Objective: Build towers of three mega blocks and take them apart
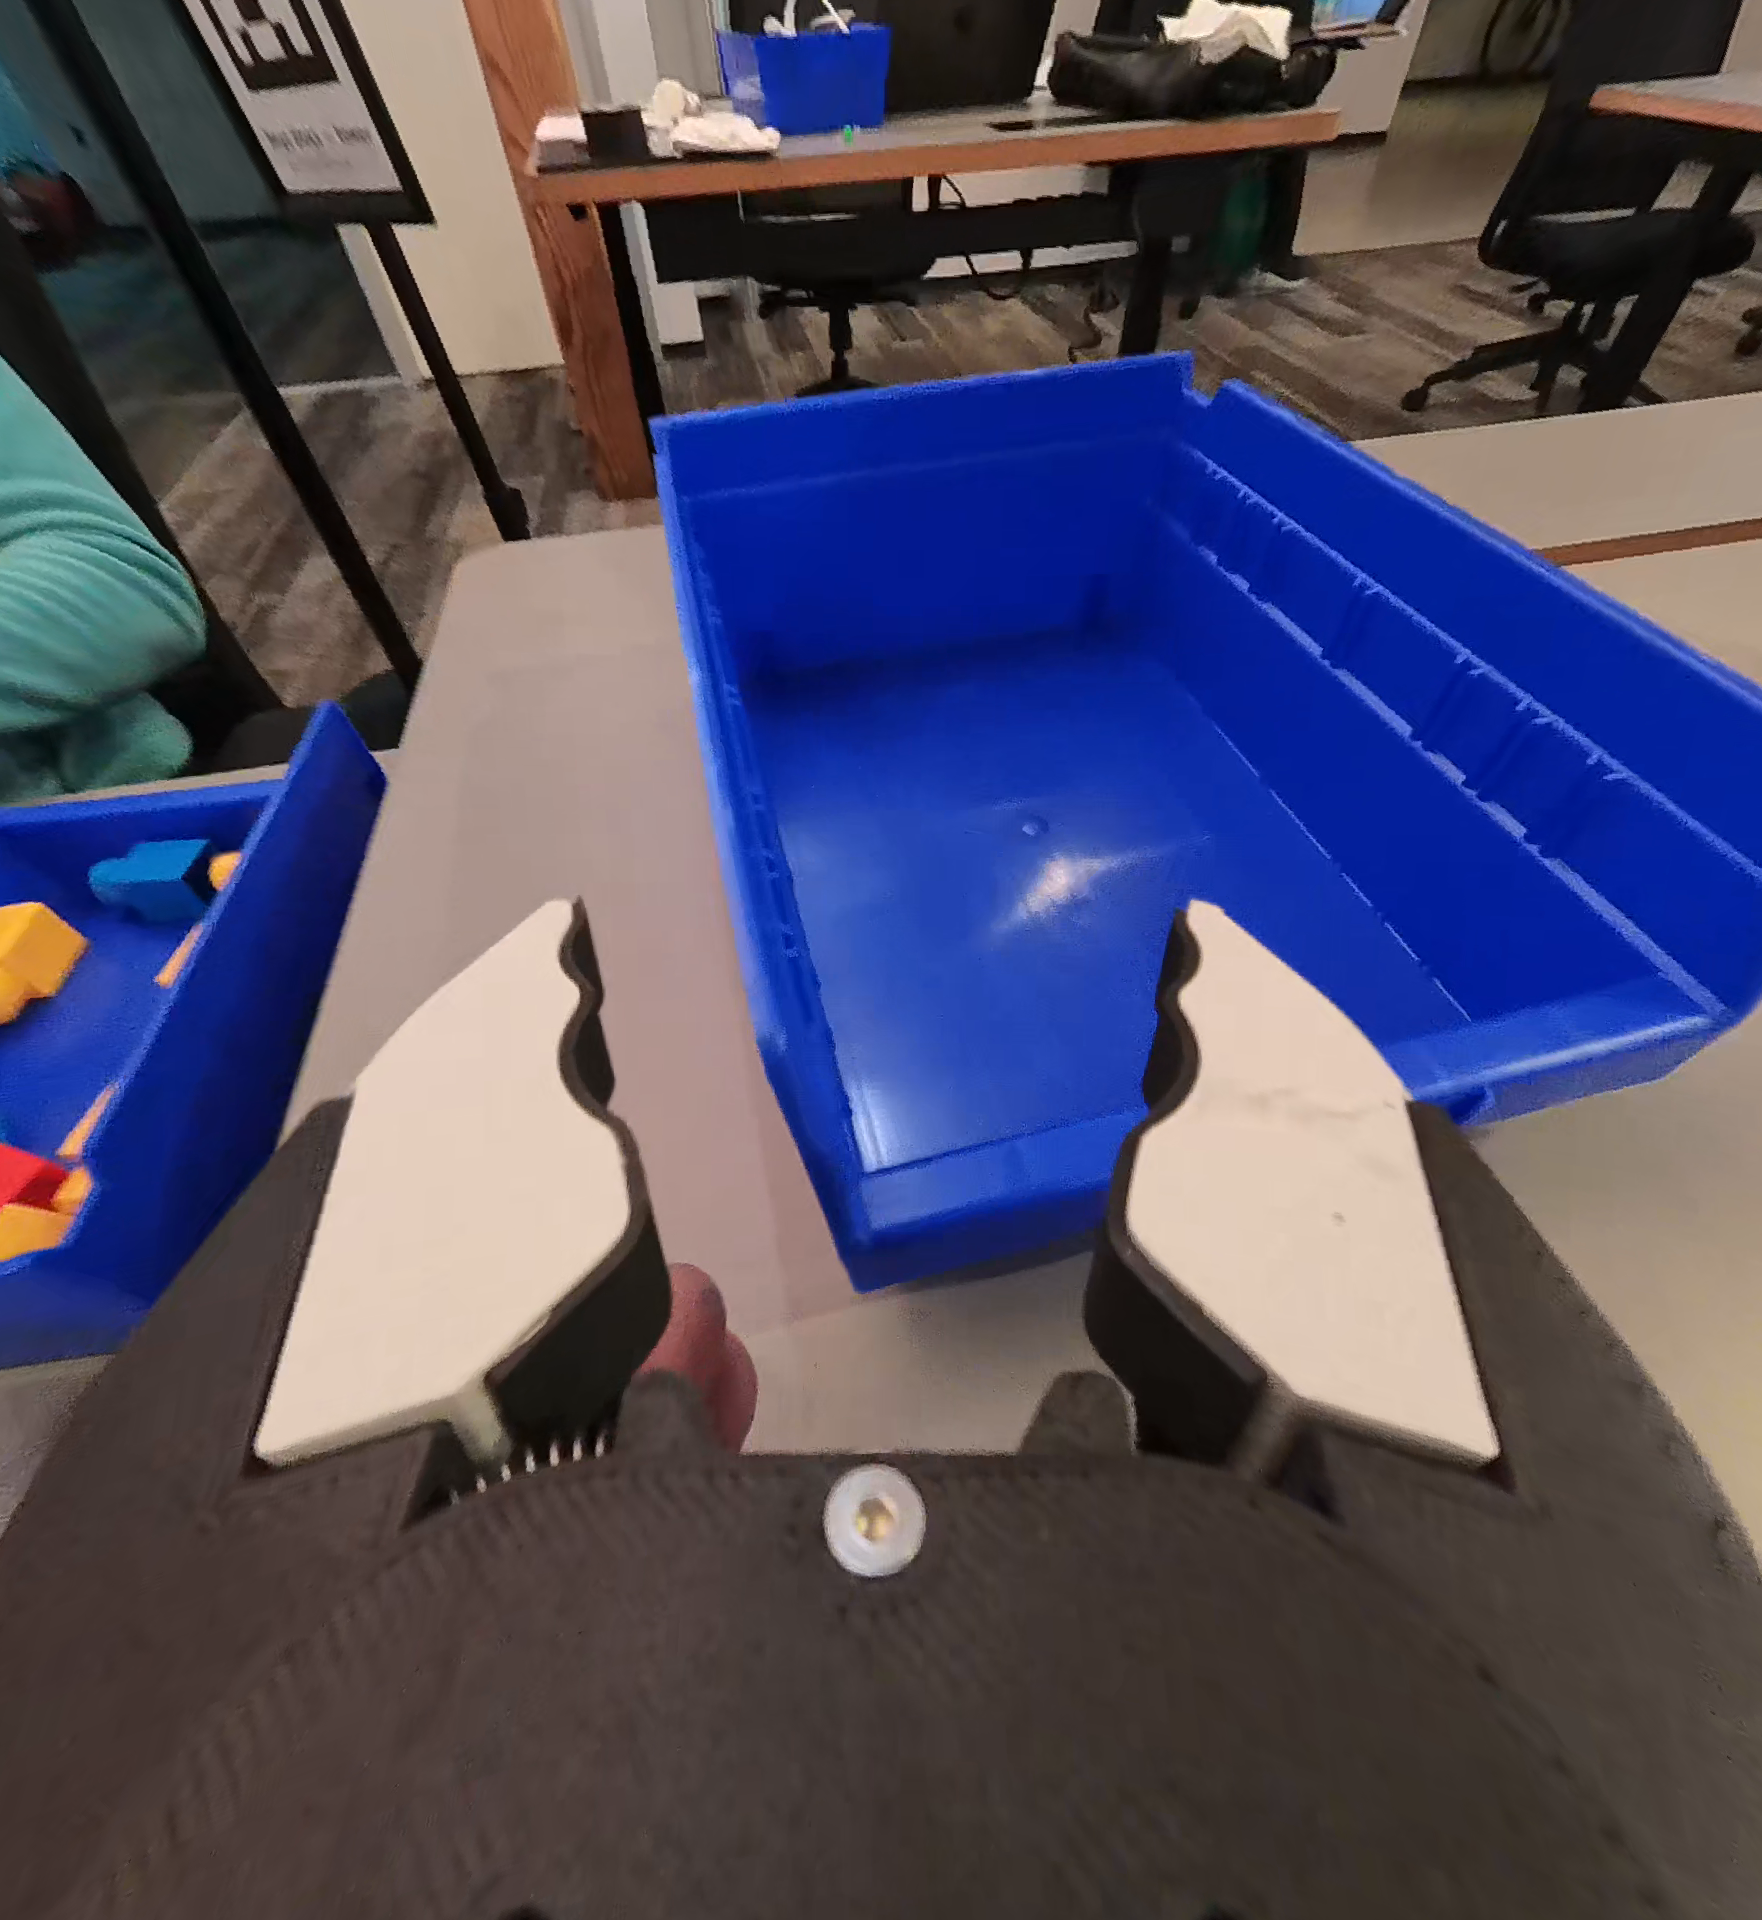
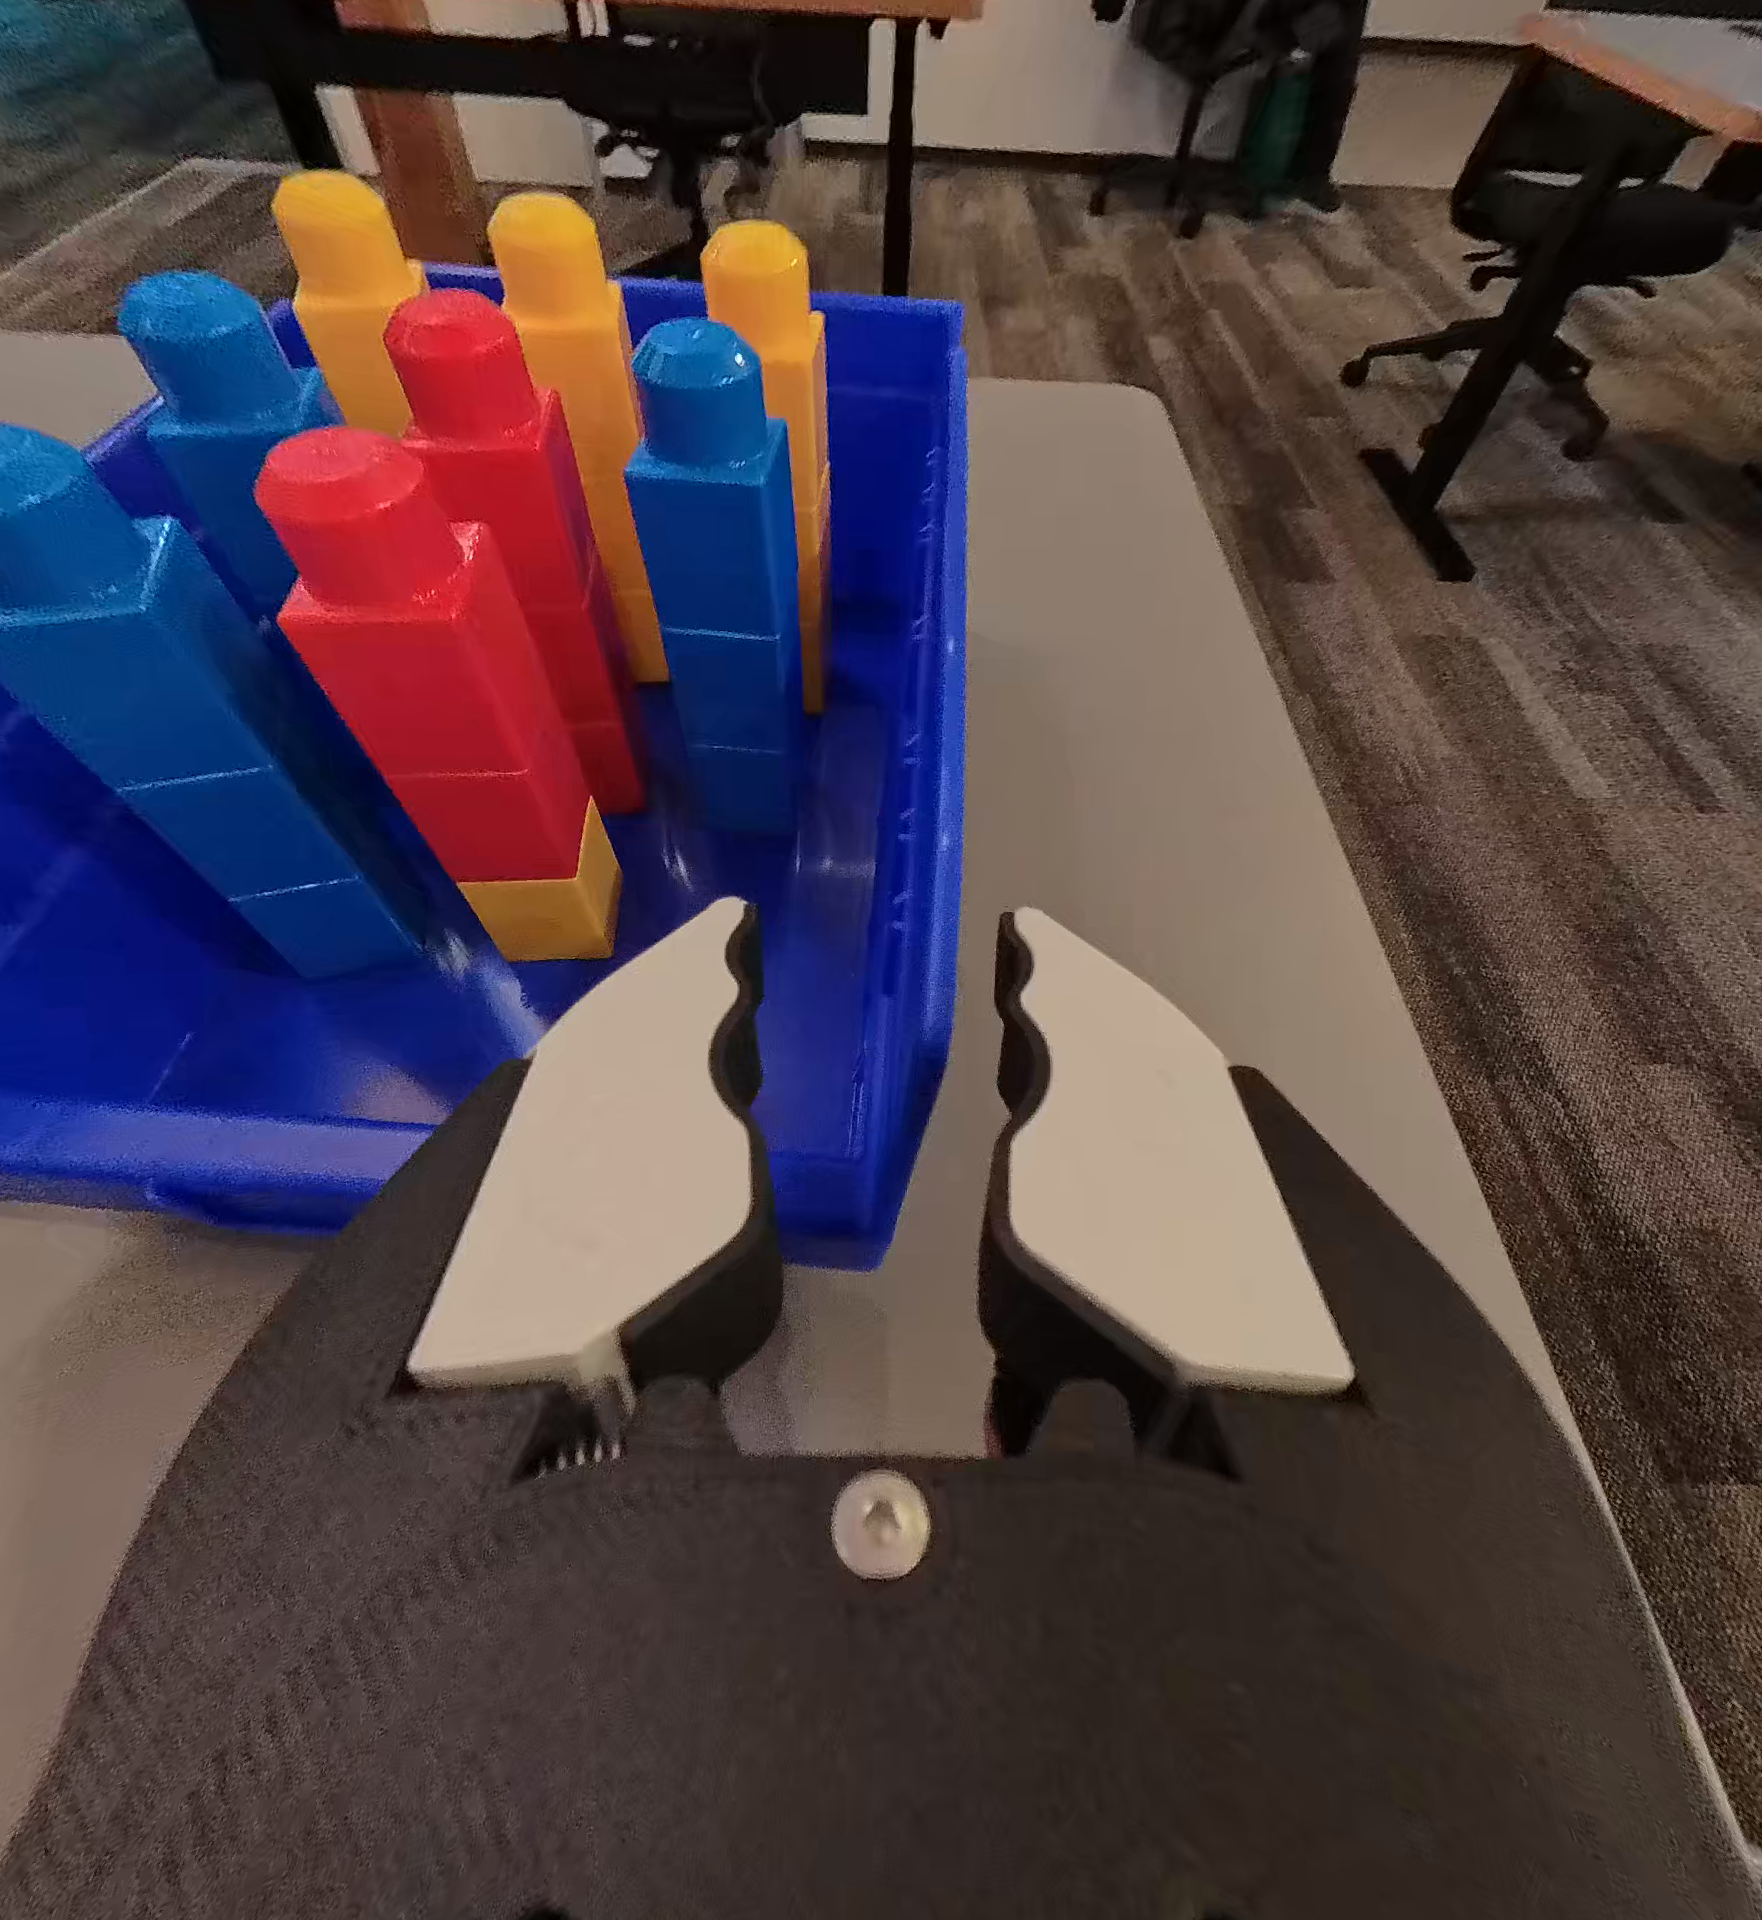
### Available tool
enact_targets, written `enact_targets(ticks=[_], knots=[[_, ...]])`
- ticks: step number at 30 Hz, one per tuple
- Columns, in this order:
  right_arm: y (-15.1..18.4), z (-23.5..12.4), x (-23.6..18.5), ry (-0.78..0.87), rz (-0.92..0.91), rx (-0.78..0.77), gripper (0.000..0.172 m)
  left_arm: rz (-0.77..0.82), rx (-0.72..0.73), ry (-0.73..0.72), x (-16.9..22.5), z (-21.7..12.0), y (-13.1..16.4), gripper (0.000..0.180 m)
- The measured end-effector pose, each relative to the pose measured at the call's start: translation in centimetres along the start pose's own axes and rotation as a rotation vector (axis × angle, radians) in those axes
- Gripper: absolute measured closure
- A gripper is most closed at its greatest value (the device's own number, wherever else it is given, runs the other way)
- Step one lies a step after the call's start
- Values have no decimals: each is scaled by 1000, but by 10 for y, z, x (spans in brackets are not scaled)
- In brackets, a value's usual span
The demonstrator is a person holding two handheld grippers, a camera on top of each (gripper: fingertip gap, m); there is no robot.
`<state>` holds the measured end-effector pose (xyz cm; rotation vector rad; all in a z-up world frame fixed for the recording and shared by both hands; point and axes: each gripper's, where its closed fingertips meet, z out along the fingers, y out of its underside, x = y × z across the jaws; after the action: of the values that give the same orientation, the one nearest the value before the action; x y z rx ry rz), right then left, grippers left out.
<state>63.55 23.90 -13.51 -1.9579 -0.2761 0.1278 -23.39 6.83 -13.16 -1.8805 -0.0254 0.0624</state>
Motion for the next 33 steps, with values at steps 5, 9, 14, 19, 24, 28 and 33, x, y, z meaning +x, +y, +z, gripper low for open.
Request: enact_targets(ticks=[5, 9, 14, 19, 24, 28, 33], knots=[[5, 15, -6, -48, 3, -31, 133, -54, -50, 91, 11, 24, 12, 92], [5, 19, -3, -56, 12, -22, 146, -87, -57, 123, 13, 35, 14, 109], [4, 23, 0, -93, 53, 5, 156, -154, -39, 133, 6, 38, 13, 127], [2, 29, -2, -105, 69, -5, 152, -152, -39, 136, 3, 37, 12, 137], [2, 37, 0, -91, 76, -19, 161, -186, -17, 146, -1, 40, 10, 146], [2, 39, 2, -86, 65, -20, 163, -196, -7, 157, -3, 43, 9, 151], [1, 41, 5, -80, 60, -20, 166, -212, -1, 172, -3, 48, 6, 163]])
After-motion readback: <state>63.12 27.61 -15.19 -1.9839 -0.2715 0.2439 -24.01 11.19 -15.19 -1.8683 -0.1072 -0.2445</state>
